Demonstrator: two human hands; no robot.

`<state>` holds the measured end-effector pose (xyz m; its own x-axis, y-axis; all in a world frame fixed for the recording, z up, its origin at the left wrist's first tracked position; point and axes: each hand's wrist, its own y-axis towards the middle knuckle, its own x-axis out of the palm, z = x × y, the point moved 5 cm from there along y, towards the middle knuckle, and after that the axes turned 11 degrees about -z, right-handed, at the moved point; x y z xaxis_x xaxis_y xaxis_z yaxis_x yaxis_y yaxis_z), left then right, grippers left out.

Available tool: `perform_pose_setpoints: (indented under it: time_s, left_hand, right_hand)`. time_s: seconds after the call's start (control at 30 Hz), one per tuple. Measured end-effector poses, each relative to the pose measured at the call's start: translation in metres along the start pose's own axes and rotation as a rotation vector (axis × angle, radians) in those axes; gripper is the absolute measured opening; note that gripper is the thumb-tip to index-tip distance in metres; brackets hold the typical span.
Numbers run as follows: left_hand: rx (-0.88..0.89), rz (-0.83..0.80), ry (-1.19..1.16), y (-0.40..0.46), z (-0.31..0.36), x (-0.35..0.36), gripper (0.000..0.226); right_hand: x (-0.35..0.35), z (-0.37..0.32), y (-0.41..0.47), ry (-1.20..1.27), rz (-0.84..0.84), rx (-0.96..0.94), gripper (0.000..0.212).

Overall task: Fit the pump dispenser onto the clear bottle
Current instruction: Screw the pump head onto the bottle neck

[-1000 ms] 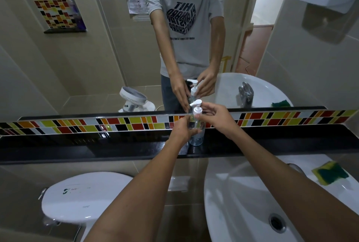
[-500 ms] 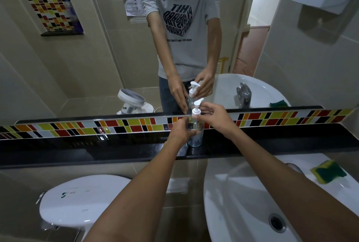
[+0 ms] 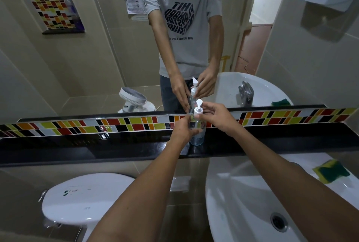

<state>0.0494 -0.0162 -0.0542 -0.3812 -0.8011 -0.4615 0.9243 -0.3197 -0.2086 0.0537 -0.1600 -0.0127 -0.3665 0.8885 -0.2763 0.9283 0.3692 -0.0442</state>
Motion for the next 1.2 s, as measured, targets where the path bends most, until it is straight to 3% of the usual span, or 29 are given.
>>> perform_pose_setpoints:
  time_s: [0.37, 0.57, 0.93, 1.07, 1.2]
  left_hand:
    - [-0.033, 0.035, -0.025, 0.000, -0.002, 0.003, 0.056]
    - [-0.025, 0.041, -0.001, 0.000, -0.001, 0.003, 0.054]
    - [-0.007, 0.104, -0.083, -0.003, -0.003, 0.009, 0.045]
    - [-0.009, 0.104, -0.055, -0.003, -0.002, 0.008, 0.048]
    - [-0.020, 0.125, -0.014, -0.001, -0.002, 0.007, 0.049]
  right_hand:
    - [-0.017, 0.009, -0.010, 0.034, 0.104, 0.006, 0.059]
    - [-0.005, 0.003, 0.001, -0.030, -0.019, -0.011, 0.057]
    - [0.000, 0.008, 0.003, -0.092, 0.221, -0.028, 0.043]
    - [-0.009, 0.009, 0.003, 0.033, 0.133, -0.002, 0.050]
    - [-0.014, 0.001, 0.002, 0.254, 0.167, -0.035, 0.039]
